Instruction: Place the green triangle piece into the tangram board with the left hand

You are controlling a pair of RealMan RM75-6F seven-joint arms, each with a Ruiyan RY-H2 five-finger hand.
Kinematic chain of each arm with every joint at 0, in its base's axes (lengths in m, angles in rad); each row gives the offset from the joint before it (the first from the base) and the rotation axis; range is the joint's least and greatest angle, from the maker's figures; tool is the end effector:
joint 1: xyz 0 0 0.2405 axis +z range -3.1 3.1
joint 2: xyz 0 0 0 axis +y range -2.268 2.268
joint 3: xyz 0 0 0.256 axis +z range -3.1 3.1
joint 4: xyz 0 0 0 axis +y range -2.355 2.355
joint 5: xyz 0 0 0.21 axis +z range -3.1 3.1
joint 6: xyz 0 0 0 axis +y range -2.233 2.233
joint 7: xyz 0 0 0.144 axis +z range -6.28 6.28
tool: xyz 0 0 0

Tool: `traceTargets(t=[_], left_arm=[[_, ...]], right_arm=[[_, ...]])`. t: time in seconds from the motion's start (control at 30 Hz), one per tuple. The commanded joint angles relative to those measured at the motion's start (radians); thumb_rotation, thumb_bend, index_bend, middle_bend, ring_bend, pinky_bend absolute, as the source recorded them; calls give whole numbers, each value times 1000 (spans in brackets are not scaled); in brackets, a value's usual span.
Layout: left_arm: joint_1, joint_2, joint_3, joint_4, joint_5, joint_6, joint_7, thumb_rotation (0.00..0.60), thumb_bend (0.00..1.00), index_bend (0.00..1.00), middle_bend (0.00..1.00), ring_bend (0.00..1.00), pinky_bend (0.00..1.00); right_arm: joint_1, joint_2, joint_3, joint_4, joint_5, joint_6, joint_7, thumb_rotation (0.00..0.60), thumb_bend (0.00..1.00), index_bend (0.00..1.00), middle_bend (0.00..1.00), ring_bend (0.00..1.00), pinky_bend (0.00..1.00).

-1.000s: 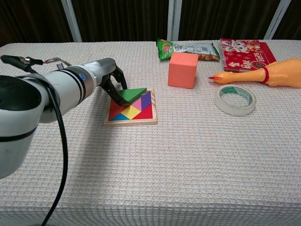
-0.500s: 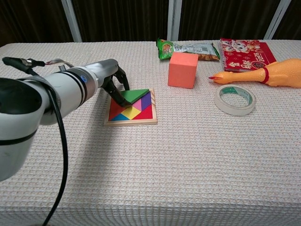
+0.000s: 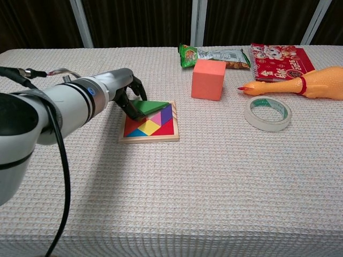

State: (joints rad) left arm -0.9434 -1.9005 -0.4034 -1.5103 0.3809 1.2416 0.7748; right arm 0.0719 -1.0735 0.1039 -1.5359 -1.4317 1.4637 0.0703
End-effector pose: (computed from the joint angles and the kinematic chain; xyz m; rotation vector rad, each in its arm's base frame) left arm -0.0646 0.3346 -0.0857 -1.5427 -1.3574 -0.7427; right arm -0.3362 -0.1890 0.1925 1.2998 -0.8711 0.8578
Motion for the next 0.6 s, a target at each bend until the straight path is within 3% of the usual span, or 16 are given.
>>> traceTargets(t=[0.03, 0.6], left_arm=[[0, 0, 0, 1, 0, -2, 0, 600, 355, 283, 167, 0, 43], [1, 22, -3, -40, 16, 3, -1, 600, 353, 229, 159, 0, 41]], right_arm=[[0, 0, 0, 0, 1, -1, 0, 600, 213, 0, 0, 0, 0], [-1, 2, 2, 1, 3, 0, 1, 600, 213, 0, 0, 0, 0]])
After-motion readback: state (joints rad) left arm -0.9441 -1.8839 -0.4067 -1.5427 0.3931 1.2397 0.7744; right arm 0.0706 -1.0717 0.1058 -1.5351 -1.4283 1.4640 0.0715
